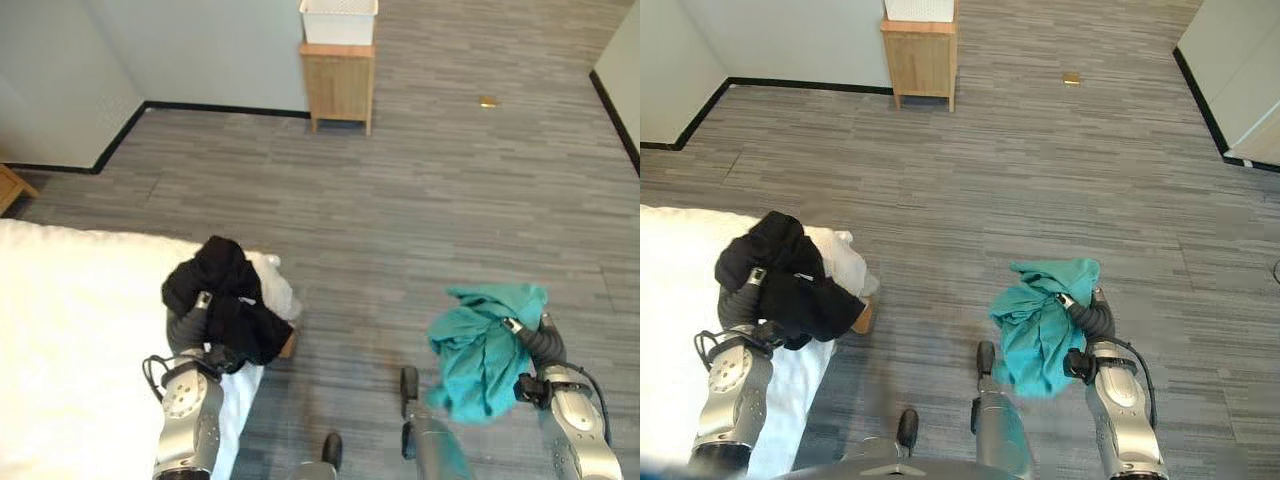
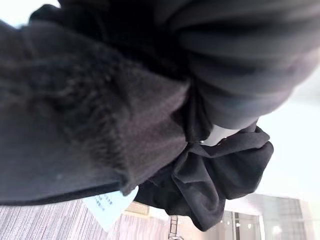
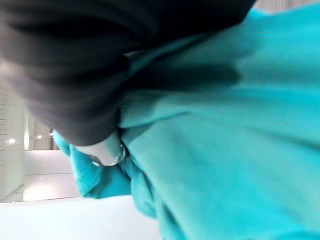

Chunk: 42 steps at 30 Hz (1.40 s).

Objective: Pick up bed clothes into laundry basket.

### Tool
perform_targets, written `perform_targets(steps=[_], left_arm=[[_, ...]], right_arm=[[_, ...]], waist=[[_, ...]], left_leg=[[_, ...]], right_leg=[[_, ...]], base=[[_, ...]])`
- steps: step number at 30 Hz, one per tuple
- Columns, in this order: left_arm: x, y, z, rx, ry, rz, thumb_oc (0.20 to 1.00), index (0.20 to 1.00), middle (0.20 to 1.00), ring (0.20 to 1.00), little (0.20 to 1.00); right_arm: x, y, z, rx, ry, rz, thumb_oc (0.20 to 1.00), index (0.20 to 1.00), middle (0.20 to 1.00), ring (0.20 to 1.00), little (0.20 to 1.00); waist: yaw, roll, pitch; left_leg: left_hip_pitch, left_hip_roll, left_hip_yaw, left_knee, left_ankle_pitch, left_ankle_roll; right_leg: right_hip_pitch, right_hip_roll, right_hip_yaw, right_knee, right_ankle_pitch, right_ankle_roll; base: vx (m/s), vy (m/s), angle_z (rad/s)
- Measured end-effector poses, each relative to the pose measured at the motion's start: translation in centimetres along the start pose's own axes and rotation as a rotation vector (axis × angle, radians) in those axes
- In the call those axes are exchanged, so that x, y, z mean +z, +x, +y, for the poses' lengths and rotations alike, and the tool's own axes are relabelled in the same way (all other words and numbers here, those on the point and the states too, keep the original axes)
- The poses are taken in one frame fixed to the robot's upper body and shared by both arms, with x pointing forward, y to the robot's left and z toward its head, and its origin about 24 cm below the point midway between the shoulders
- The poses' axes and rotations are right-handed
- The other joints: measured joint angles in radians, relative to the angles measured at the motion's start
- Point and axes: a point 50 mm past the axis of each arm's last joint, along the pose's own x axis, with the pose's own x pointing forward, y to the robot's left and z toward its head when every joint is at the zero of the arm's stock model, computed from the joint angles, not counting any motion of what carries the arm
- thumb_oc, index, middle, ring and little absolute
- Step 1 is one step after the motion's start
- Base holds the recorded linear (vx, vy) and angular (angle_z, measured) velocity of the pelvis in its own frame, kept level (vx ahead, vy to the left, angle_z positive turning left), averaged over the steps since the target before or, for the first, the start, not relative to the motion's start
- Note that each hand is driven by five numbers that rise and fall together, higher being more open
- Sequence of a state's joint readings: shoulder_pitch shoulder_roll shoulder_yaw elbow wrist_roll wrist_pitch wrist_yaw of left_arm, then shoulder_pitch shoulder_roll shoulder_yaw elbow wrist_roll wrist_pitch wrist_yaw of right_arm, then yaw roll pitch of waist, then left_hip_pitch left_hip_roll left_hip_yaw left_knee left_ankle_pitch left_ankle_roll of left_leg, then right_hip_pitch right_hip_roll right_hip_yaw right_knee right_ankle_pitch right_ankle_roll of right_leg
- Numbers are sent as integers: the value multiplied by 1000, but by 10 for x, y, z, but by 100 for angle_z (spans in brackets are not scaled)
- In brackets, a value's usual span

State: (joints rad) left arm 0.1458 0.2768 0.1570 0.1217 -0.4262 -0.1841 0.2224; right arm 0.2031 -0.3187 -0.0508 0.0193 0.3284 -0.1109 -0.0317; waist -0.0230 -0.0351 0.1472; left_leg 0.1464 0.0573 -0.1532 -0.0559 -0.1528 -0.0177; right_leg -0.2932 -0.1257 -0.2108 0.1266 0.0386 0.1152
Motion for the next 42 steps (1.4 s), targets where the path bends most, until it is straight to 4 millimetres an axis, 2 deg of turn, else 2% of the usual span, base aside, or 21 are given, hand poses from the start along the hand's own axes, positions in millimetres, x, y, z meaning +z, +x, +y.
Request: perform_targets(steps=[2, 3, 4, 7, 8, 10, 12, 13, 15, 17, 20, 21, 23, 25, 28, 30, 32, 35, 38, 41, 42], left_arm=[[-4, -3, 0, 1, -3, 15, 200, 200, 200, 200, 200], [-1, 1, -6, -21, -20, 4, 200, 200, 200, 200, 200], [-2, 2, -11, -26, -47, 8, 200, 200, 200, 200, 200], [0, 1, -10, -37, -52, 2, 200, 200, 200, 200, 200], [5, 2, -13, -50, -67, -18, 200, 200, 200, 200, 200], [14, 9, -25, -76, -129, -51, 200, 200, 200, 200, 200], [12, 7, -20, -63, -130, -40, 200, 200, 200, 200, 200], [10, 5, -18, -58, -127, -38, 200, 200, 200, 200, 200], [9, 5, -17, -51, -130, -33, 200, 200, 200, 200, 200], [1, -2, -5, -2, -122, -7, 200, 200, 200, 200, 200], [-5, -10, 5, 49, -123, 14, 200, 200, 200, 200, 200], [-7, -12, 17, 96, -118, 19, 200, 200, 200, 200, 200], [-5, -13, 23, 109, -99, 15, 200, 200, 200, 200, 200], [-4, -10, 23, 119, -79, 15, 200, 200, 200, 200, 200], [1, -2, 11, 95, -46, -3, 200, 200, 200, 200, 200], [4, 1, -4, 7, -20, -11, 200, 200, 200, 200, 200], [10, 5, -8, -18, -20, -32, 200, 200, 200, 200, 200], [21, 9, -4, -23, -6, -77, 200, 200, 200, 200, 200], [14, 7, -4, -36, -5, -45, 200, 200, 200, 200, 200], [2, 0, -15, -87, -14, 0, 200, 200, 200, 200, 200], [-7, -8, -16, -87, -34, 36, 200, 200, 200, 200, 200]], right_arm=[[3, 9, 1, -1, 5, -19, 200, 200, 200, 200, 200], [3, 12, 2, 1, 12, -12, 200, 200, 200, 200, 200], [6, 13, 0, 2, 10, -22, 200, 200, 200, 200, 200], [13, 13, -3, 30, -7, -53, 200, 200, 200, 200, 200], [13, 12, -7, 14, -11, -52, 200, 200, 200, 200, 200], [15, 13, -13, -30, -3, -61, 200, 200, 200, 200, 200], [16, 14, -9, -13, -3, -64, 200, 200, 200, 200, 200], [18, 10, -10, -12, -6, -77, 200, 200, 200, 200, 200], [18, 11, -12, -15, -16, -77, 200, 200, 200, 200, 200], [13, 11, -5, 17, -35, -51, 200, 200, 200, 200, 200], [9, 8, -8, 22, -55, -26, 200, 200, 200, 200, 200], [2, 6, -2, 33, -35, 10, 200, 200, 200, 200, 200], [0, 2, 6, 79, -25, 16, 200, 200, 200, 200, 200], [7, 5, 15, 116, -15, -16, 200, 200, 200, 200, 200], [24, 17, 33, 154, 17, -103, 200, 200, 200, 200, 200], [19, 17, 45, 180, 22, -82, 200, 200, 200, 200, 200], [19, 14, 49, 209, 14, -78, 200, 200, 200, 200, 200], [14, 12, 40, 192, 2, -55, 200, 200, 200, 200, 200], [2, 2, 24, 125, -3, -2, 200, 200, 200, 200, 200], [-7, 2, 4, 49, -15, 41, 200, 200, 200, 200, 200], [-11, 3, 2, 41, -14, 60, 200, 200, 200, 200, 200]], waist=[[-7, 40, -9], [-3, 13, -7], [7, 5, -8], [4, -4, -11], [16, 4, -8], [77, -54, 28], [101, -41, 29], [107, -13, 19], [112, 27, 15], [124, 23, -4], [152, 33, -14], [165, 16, -38], [175, -40, -70], [180, -59, -70], [129, -5, -36], [109, 40, -15], [90, 52, -9], [61, 27, 2], [26, 14, -7], [20, 25, -33], [30, 22, -36]], left_leg=[[-30, 55, 31, 143, -67, -50], [-170, 60, 74, 484, -88, -79], [-274, 73, 91, 732, -57, -81], [-386, 58, 65, 945, 105, -99], [-429, 64, 90, 1013, 103, -87], [-545, 20, 229, 867, 94, -50], [-605, -1, 229, 738, 112, -41], [-613, -5, 224, 532, 114, -31], [-595, -29, 190, 252, 129, -17], [-585, -98, 180, 102, 133, -7], [-533, -132, 209, 76, 166, 48], [-505, -128, 257, 152, 239, 123], [-476, -158, 280, 193, 260, 149], [-397, -194, 278, 197, 199, 186], [-266, -219, 208, 193, 133, 196], [-150, -194, 145, 125, 105, 189], [-89, -178, 127, 89, 84, 159], [16, -179, 53, 59, 13, 132], [140, -147, -19, 25, -30, 101], [224, -100, -45, 56, -70, 47], [225, -99, -40, 168, -46, 8]], right_leg=[[26, 56, -48, 23, -11, -14], [47, 71, -47, 35, -22, -115], [68, 81, -57, 34, -12, -145], [166, 126, -49, 31, -120, -183], [188, 134, -37, 26, -132, -189], [286, 113, -10, -57, -103, -172], [367, 129, -22, -97, -134, -142], [422, 164, -23, -143, -178, -121], [467, 198, -23, -147, -195, -141], [552, 186, 2, -196, -244, -72], [650, 194, 71, -185, -267, -73], [698, 171, 131, -140, -281, -73], [671, 122, 135, 3, -279, -78], [470, 40, 128, 493, -268, -69], [191, -78, 69, 923, -173, -85], [34, -27, 82, 998, -203, -46], [-75, 3, 91, 935, -216, -40], [-175, 30, 67, 428, -185, -48], [-116, 89, 149, -9, -95, -53], [-82, 111, 101, -2, 4, -54], [-61, 101, 72, 72, 64, -142]], base=[[600, -326, -9], [505, -351, -10], [348, -270, -38], [472, -255, -21], [441, -96, -27], [535, -14, -40], [657, 71, -39], [698, 81, -28], [707, 50, -18], [676, 44, -33], [654, 111, -41], [640, 176, -31], [748, 331, -21], [506, 353, -14], [489, 254, 34], [535, 78, 59], [626, -44, 53], [720, -176, 72], [694, -153, 99], [722, -218, 72], [370, -119, 9]])
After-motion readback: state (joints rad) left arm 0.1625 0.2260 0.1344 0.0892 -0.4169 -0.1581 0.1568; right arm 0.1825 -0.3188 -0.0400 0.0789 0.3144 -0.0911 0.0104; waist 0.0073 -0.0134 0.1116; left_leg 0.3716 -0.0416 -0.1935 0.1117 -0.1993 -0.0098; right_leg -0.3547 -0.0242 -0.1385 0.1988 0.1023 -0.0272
